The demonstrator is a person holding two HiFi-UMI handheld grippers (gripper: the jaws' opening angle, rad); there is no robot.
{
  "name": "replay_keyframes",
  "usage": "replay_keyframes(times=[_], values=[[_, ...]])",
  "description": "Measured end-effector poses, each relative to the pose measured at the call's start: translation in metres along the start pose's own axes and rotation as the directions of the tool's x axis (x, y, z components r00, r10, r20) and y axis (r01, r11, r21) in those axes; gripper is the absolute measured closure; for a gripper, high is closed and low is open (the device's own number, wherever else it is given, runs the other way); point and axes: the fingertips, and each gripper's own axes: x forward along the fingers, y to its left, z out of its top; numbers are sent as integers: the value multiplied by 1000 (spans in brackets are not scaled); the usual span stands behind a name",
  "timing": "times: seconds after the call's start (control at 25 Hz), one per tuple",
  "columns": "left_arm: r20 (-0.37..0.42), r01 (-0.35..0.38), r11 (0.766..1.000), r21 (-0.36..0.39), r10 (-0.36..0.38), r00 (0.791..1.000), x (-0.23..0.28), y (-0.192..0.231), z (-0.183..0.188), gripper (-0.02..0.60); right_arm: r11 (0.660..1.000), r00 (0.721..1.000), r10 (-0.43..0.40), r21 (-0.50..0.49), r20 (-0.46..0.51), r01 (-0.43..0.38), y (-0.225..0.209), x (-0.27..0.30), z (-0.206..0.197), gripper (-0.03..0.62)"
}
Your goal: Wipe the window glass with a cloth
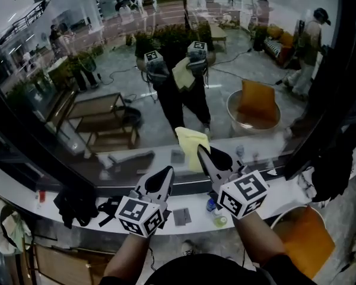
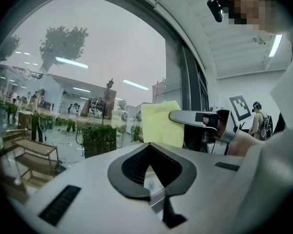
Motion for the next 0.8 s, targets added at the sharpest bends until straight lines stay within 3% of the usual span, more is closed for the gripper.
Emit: replay_keyframes(times=[0.36, 0.8], values=[[17, 40, 999, -14, -40, 999, 9, 40, 8, 577, 998, 998, -68, -8, -10, 67, -9, 65, -6, 554], [17, 9, 999, -37, -8, 1000, 17, 49, 6, 577, 991, 991, -130, -25, 18, 130, -42, 105, 11, 554]])
